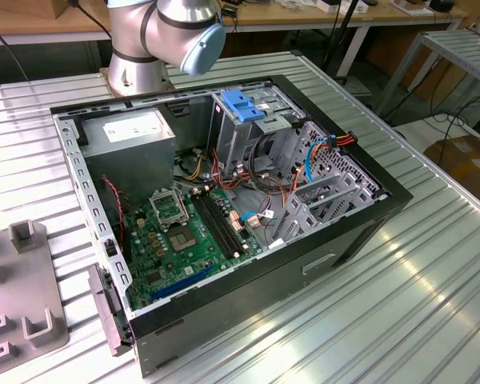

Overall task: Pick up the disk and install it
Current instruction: 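Pick up the disk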

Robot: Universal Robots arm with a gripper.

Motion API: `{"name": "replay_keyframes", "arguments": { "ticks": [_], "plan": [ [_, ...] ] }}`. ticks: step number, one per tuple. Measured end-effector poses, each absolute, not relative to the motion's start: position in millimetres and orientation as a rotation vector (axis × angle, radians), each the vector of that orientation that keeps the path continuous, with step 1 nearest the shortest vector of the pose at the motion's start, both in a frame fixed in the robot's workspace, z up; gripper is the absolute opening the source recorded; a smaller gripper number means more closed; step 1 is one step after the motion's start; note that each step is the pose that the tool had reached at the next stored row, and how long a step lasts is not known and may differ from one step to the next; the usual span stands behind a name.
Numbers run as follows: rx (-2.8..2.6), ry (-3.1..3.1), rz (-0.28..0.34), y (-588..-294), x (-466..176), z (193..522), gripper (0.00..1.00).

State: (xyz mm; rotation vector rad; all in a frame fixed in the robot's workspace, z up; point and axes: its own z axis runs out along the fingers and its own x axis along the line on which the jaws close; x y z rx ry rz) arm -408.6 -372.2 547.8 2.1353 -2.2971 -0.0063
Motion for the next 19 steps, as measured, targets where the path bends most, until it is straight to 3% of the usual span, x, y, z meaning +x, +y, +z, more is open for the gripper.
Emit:
{"name": "replay_keyframes", "arguments": {
  "ticks": [19],
  "plan": [
    [2.135, -2.297, -0.006, -372.4, -377.7, 546.8, 0.37]
  ]
}}
